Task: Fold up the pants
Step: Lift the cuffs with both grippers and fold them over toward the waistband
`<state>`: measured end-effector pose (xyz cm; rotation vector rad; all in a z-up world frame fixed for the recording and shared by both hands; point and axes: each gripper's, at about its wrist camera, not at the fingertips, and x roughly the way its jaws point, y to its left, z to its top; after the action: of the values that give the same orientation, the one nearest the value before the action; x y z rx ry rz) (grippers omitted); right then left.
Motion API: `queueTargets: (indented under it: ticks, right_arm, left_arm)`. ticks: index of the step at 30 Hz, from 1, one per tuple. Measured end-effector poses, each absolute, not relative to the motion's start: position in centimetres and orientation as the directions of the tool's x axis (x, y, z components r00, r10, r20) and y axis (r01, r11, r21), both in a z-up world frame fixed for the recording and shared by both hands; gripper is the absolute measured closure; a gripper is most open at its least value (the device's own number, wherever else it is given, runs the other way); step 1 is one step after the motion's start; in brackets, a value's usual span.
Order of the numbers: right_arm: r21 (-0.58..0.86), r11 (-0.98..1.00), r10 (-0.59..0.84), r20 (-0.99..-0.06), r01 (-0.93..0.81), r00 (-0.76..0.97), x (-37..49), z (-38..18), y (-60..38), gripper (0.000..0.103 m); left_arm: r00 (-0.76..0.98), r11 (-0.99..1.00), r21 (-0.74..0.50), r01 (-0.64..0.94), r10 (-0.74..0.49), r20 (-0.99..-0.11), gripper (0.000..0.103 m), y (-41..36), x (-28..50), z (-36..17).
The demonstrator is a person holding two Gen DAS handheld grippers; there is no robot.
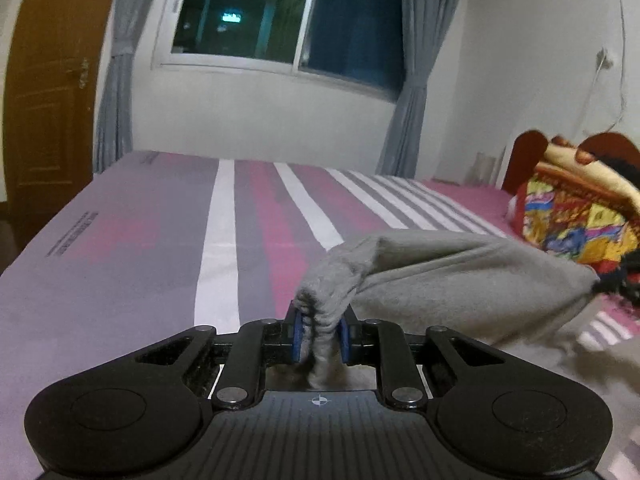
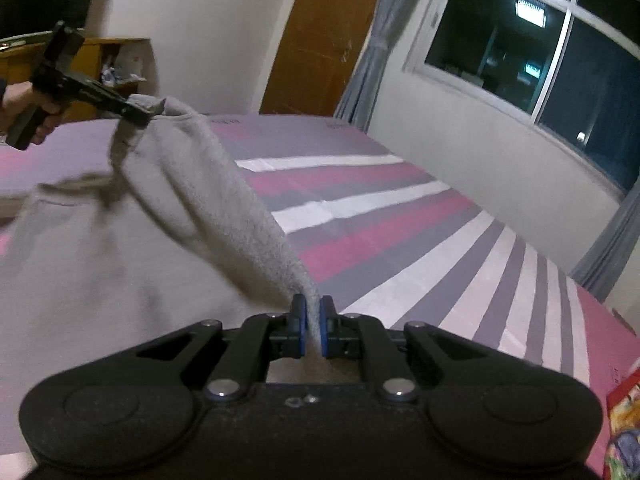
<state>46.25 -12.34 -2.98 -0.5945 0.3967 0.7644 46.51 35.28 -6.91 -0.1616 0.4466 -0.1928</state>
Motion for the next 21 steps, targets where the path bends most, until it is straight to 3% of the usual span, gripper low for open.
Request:
queueTargets:
  ticks: [4, 6, 10, 13, 15, 21]
  right_arm:
    - [-0.288, 0.624, 0.52, -0.541, -0.726, 0.661, 40.2, -5.5, -13.9, 0.096]
    - [-0.252, 0.657, 0.487, -0.579, -0.711, 0.654, 39.1, -8.3, -14.0, 0.095]
    - [-0.18, 0.76, 0.35, -0.696, -0.624, 0.627, 39.3, -13.7, -13.6, 0.073]
    - [-0.03, 0.839, 0.405, -0.633, -0.543, 0.66, 37.9, -12.0, -16.9, 0.056]
    - [0.113, 0.863, 0.453, -0.603, -0.492, 0.656, 37.4, -10.8, -19.2, 0.056]
    - [0.467, 0.831, 0.546, -0.575, -0.303, 0.61, 38.1, -12.5, -22.6, 0.056]
  left_arm:
    - [0.871, 0.966, -0.232, 0.117, -0.212, -0.442, 0.085, 34.5, 40.3, -9.7]
    - [0.838, 0.966, -0.246, 0.077, -0.197, -0.509, 0.085, 33.8, 39.4, -12.4]
    - [0.783, 0.97, -0.237, -0.054, -0.107, -0.612, 0.079, 33.1, 37.3, -16.3]
    - [0.813, 0.947, -0.304, -0.106, -0.093, -0.574, 0.069, 34.5, 34.4, -15.7]
    - [0.826, 0.934, -0.331, -0.136, -0.078, -0.558, 0.056, 34.9, 32.8, -15.1]
    - [0.859, 0.756, -0.642, -0.123, -0.243, -0.451, 0.056, 35.3, 32.5, -16.2]
